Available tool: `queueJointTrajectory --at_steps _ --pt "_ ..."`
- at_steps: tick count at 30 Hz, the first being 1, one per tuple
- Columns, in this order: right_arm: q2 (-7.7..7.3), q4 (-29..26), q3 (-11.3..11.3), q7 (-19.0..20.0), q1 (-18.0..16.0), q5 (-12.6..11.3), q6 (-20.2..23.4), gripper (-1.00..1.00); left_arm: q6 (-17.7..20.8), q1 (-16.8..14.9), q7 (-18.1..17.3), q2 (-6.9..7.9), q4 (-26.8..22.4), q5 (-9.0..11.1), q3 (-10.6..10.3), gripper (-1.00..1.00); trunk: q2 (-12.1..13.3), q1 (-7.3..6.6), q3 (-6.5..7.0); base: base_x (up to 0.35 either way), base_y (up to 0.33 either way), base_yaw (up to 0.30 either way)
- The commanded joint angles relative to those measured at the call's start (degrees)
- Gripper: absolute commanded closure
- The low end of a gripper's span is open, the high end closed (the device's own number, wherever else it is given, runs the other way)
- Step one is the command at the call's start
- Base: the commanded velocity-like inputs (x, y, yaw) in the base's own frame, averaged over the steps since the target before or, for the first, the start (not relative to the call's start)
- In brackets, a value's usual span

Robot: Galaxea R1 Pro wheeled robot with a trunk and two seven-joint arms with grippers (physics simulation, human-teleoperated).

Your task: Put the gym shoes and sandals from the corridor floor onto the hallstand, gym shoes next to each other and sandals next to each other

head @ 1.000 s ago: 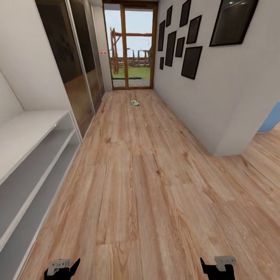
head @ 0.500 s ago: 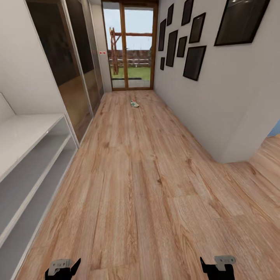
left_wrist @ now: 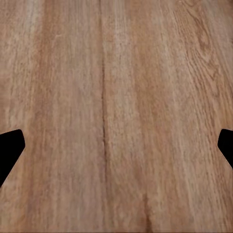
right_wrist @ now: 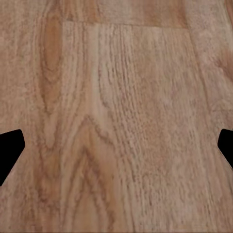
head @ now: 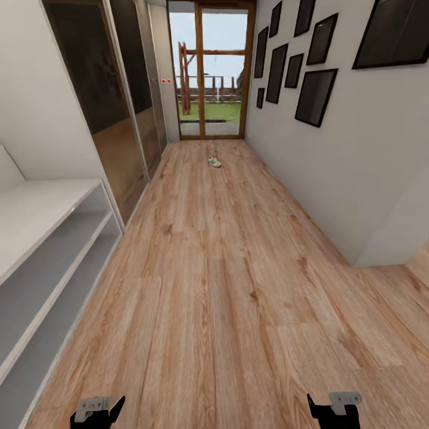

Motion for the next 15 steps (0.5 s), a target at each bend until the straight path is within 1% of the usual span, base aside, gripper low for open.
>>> queueJointTrajectory --at_steps 1,15 --pt "-0.03 0.1 0.4 0.0 0.0 -0.4 -0.2 -1.0 0.0 0.0 -0.5 -0.01 0.1 0.3 0.3 -1.0 0.0 0.03 -0.05 0.339 0.0 0.044" --pt "-0.04 0.2 0.4 0.0 0.0 -0.4 -0.2 -1.0 0.1 0.0 -0.5 0.06 0.0 0.4 0.4 -1.0 0.0 0.03 -0.05 0.339 0.0 0.008"
